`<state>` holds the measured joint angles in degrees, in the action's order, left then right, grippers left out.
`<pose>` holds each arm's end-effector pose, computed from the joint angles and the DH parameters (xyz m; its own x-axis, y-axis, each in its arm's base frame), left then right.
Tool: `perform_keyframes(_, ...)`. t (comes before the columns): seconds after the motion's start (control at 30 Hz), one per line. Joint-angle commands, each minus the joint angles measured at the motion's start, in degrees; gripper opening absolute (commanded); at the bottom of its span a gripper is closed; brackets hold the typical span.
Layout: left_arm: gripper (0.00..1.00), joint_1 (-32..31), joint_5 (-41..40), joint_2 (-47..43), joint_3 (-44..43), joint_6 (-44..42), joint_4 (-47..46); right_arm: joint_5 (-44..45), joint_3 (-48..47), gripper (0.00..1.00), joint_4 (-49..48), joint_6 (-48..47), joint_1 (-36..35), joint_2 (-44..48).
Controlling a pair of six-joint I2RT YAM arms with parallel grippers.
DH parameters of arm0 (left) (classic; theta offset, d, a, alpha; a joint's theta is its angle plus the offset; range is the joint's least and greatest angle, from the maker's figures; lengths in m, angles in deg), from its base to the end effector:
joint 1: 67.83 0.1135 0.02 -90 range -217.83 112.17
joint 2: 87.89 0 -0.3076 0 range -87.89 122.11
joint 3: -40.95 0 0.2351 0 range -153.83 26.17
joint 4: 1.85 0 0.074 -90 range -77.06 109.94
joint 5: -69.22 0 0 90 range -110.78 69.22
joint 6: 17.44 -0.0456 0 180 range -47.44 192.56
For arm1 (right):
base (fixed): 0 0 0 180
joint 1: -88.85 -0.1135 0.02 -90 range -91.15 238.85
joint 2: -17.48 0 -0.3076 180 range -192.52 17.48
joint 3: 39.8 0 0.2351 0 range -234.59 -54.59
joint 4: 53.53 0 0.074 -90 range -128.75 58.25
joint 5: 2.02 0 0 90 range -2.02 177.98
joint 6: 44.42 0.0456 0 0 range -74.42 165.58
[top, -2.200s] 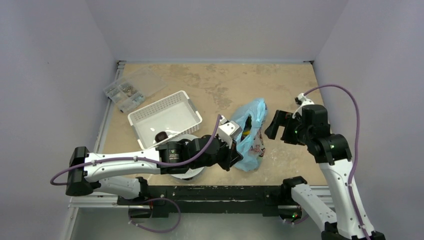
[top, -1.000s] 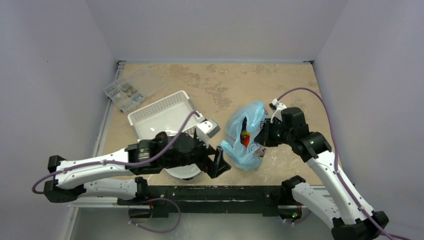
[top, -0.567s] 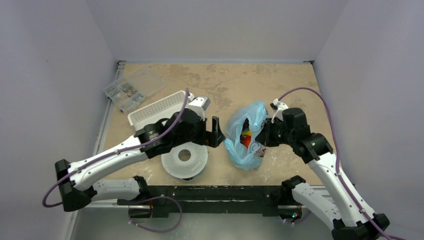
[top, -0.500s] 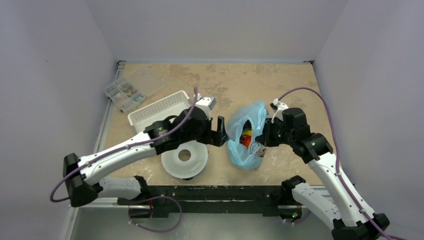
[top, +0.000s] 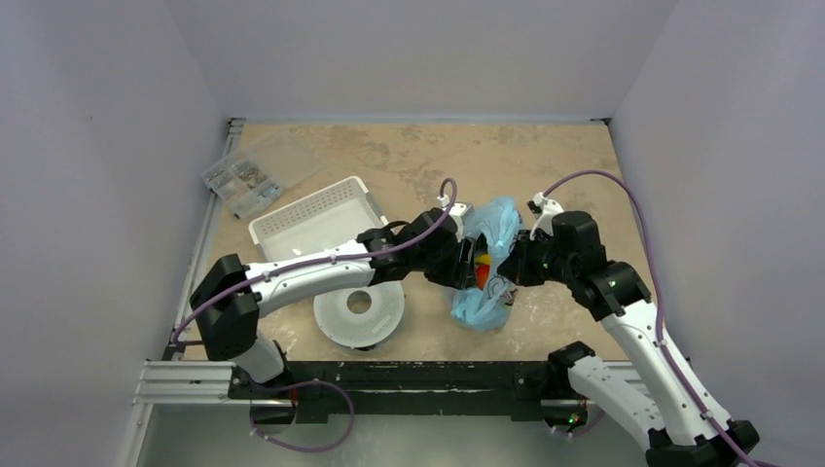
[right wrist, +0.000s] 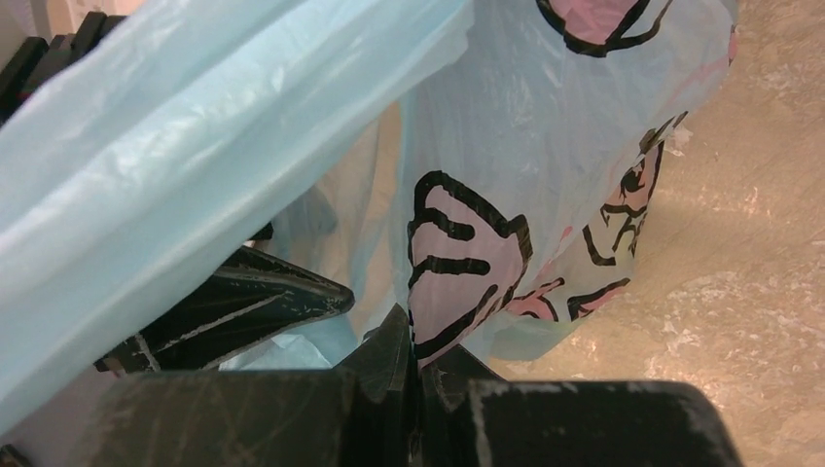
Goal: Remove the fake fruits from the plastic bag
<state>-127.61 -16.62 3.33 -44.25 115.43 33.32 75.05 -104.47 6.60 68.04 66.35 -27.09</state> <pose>0.1734 -0.3043 0.3177 -0.8480 0.1076 -0.5190 0.4263 0.7205 -0.5470 0.0999 0.0524 0.3340 -0.7521 0.0915 -0.6526 -0.2640 0.8656 0.4255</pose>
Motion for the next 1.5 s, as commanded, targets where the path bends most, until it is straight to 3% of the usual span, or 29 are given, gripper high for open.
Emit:
perform_keyframes(0.0,0.41,0.3,-1.8,-0.9,-3.0,-1.3,-0.7,2.1,-2.7,0.00,-1.5,-0.1,-0.3,0.8)
perform_keyframes(0.13,0.04,3.2,-8.0,-5.5,-1.2,-3.4,4.9,11.2,-4.9,0.00,1.1,1.6,-0.2,0.8)
perform_keyframes(0.17,0.01,4.1,-9.3,-7.2,-0.3,-3.6,5.7,13.3,-6.0,0.00,2.3,2.4,-0.2,0.6)
perform_keyframes(0.33,0.00,6.8,-17.9,-18.8,6.8,-4.0,8.3,39.6,-12.0,0.00,11.5,10.3,-0.2,-0.9)
perform_keyframes(0.5,0.00,7.9,-20.9,-28.8,13.7,-3.2,9.8,47.9,-16.4,0.00,14.3,13.4,0.0,-2.4)
perform_keyframes(0.7,0.00,8.4,-19.1,-34.3,16.9,-3.1,7.2,58.0,-22.8,0.00,12.9,8.2,0.0,-3.0)
perform_keyframes(0.83,0.00,10.4,-14.2,-33.3,15.6,-3.8,1.7,51.4,-25.5,0.00,6.4,4.0,0.0,-4.5)
perform_keyframes(1.07,0.00,12.9,-8.2,-24.0,-0.2,-8.1,4.7,41.3,-36.4,0.00,2.2,0.9,0.0,-14.3)
perform_keyframes(1.17,0.00,12.9,-6.5,-23.0,-1.3,-8.1,3.7,35.7,-36.3,0.00,1.9,1.6,0.0,-15.1)
perform_keyframes(1.23,0.00,12.9,-5.3,-22.9,1.5,-6.8,2.6,32.3,-33.1,0.11,2.1,2.2,-0.1,-13.9)
perform_keyframes(1.37,0.00,12.9,-1.9,-22.7,10.8,-1.6,-1.2,27.5,-22.8,0.20,3.2,4.1,0.0,-8.5)
perform_keyframes(1.47,0.15,12.9,0.7,-23.1,18.1,2.1,-6.3,22.4,-17.5,0.36,5.5,4.3,0.0,-4.5)
